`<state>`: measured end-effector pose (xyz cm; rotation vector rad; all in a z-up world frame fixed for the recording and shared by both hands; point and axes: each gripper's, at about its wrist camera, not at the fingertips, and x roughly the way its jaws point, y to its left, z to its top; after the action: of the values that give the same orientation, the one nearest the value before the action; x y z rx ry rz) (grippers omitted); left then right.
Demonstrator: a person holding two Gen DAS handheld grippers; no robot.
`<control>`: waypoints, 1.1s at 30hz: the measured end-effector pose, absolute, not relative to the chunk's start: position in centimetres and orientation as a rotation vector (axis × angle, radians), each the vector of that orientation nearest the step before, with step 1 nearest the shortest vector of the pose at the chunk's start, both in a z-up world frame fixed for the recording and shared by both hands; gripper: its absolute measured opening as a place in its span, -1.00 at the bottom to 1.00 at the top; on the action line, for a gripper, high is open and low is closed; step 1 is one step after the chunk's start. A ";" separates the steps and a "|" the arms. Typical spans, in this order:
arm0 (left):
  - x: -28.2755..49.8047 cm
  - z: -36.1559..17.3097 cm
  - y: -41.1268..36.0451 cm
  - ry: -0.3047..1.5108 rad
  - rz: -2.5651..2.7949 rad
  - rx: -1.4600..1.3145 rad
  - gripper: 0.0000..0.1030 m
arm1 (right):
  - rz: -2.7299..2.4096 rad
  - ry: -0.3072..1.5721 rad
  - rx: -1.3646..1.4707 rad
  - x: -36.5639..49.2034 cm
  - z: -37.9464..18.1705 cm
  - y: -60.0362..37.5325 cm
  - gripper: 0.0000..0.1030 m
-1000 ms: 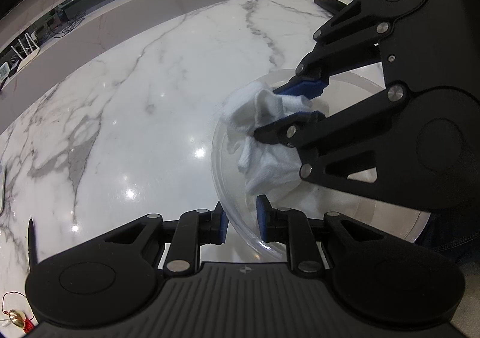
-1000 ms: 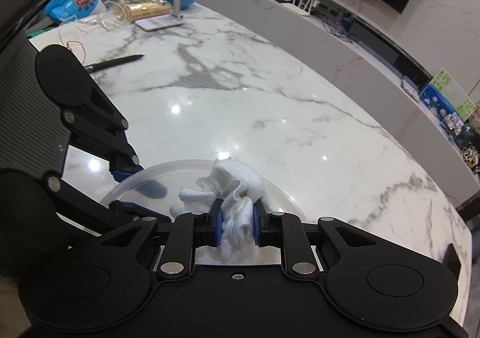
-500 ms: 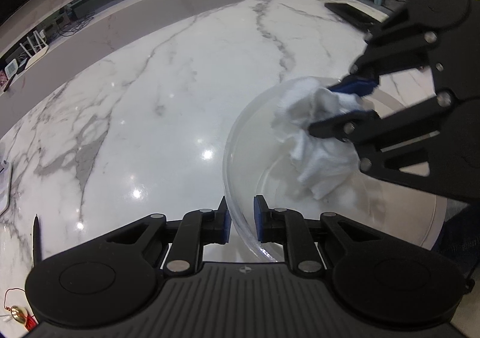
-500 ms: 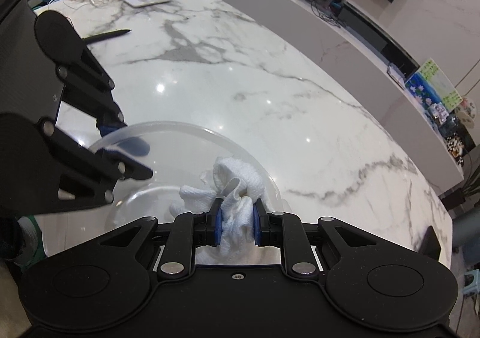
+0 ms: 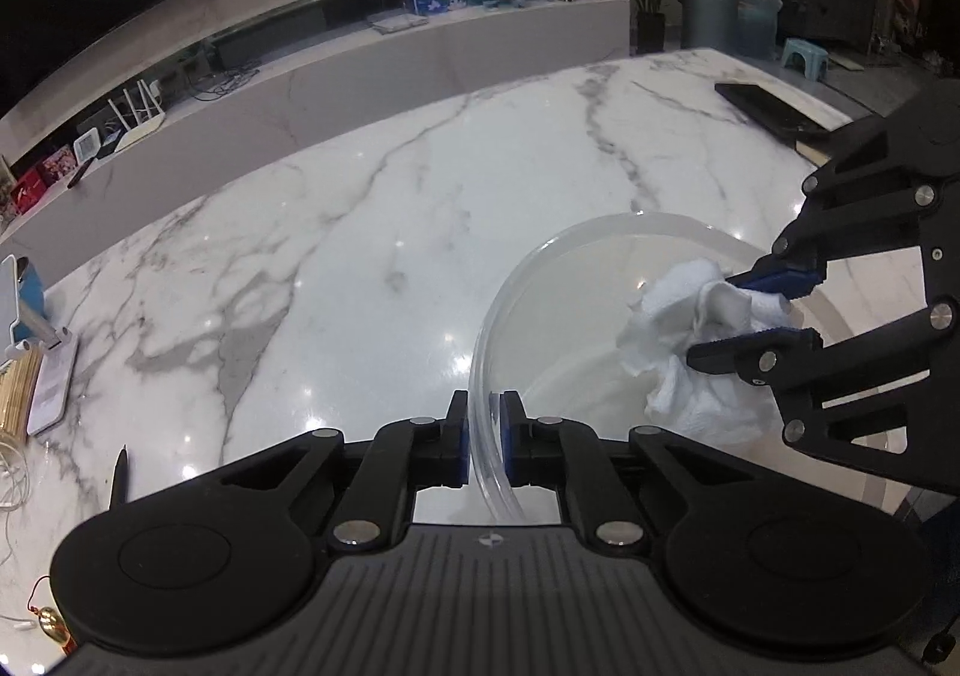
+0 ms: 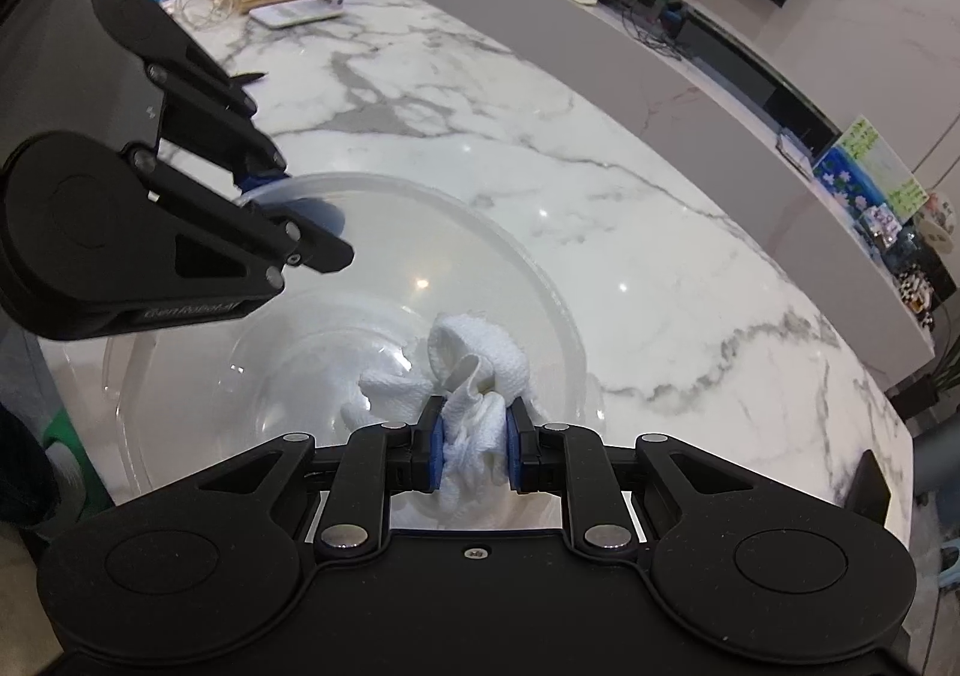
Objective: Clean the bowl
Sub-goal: 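Push the cloth down into the bowl bottom with the right tool while the left holds the rim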
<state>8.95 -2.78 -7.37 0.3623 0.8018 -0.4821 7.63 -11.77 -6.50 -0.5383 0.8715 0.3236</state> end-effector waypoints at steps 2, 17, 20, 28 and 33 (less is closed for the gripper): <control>8.8 -7.4 -2.7 0.803 -0.484 0.370 -0.83 | 0.332 0.887 -0.544 7.6 -6.7 -11.6 -0.67; 8.5 -8.6 -2.9 0.859 -0.499 0.411 -0.78 | 0.408 1.027 -0.445 8.8 -8.4 -11.9 -0.66; 8.6 -8.8 -2.8 0.866 -0.499 0.414 -0.76 | 0.460 1.069 -0.378 9.0 -8.2 -12.2 -0.66; 9.0 -9.0 -2.8 0.885 -0.493 0.401 -0.75 | 0.527 1.092 -0.329 8.7 -8.2 -11.6 -0.66; 9.4 -9.2 -2.4 0.908 -0.505 0.373 -0.76 | 0.576 1.100 -0.296 9.3 -8.2 -11.2 -0.66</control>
<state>9.38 -2.36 -9.17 0.3725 0.9082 -0.5049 9.28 -11.18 -8.23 -0.2964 1.1002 0.5760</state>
